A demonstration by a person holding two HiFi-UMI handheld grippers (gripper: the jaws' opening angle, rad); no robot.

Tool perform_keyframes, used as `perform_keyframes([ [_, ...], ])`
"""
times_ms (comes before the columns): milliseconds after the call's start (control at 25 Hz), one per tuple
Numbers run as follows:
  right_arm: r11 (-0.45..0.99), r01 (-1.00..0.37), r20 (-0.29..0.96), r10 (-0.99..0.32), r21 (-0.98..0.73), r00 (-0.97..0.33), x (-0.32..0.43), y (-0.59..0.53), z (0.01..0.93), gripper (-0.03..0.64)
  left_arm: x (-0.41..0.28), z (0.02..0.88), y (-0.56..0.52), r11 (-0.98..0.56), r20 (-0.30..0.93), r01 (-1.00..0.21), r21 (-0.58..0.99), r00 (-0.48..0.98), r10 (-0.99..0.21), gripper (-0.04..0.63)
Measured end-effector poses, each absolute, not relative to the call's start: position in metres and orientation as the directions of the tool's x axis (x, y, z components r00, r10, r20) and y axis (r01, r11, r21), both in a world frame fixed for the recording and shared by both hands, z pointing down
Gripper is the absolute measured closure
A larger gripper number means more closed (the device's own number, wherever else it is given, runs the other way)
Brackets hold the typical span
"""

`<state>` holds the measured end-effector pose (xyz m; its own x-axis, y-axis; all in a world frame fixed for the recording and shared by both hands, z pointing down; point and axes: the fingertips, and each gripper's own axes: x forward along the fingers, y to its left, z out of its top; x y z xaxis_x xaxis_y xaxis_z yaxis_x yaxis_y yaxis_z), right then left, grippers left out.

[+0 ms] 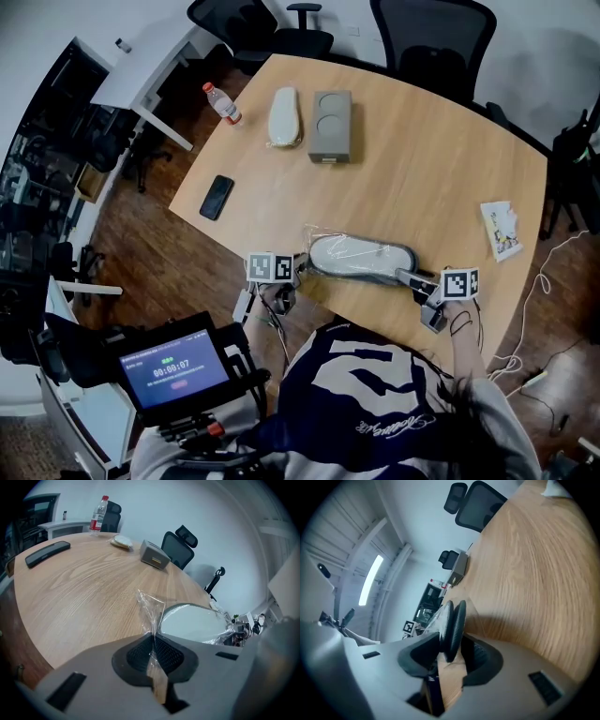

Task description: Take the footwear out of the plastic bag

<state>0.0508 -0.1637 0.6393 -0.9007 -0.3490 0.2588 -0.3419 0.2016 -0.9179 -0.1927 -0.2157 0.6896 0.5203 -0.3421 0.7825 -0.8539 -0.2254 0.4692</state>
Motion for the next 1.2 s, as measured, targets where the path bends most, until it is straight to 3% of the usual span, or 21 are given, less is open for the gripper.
perform_keyframes([
  [160,0.057,-0.369,0.315,-0.41,-0.928,-0.856,0.059,-0.171,0.647,0.497,-0.194,0.69,-0.216,-0.2,0.777,-0.856,0.477,0.517,-0.36,0.585],
  [400,0.168,-0.309,0.206,-0.447,-0.936,-0.87,0.059,-0.179,0.622,0.511,-0.198,0.69,-0.217,-0.124,0.728,-0.819,0.561,0.559,-0.398,0.585],
  [800,0.147,-0.351,0.22,-0.546,-0.925,-0.808,0.106,-0.159,0.614,0.512,-0.2,0.687,-0.216,-0.125,0.73,-0.826,0.549,0.547,-0.41,0.584],
  [1200,0.076,-0.372,0.239,-0.645,-0.925,-0.726,0.153,-0.131,0.607,0.515,-0.196,0.686,-0.22,-0.262,0.82,-0.896,0.359,0.437,-0.369,0.584],
])
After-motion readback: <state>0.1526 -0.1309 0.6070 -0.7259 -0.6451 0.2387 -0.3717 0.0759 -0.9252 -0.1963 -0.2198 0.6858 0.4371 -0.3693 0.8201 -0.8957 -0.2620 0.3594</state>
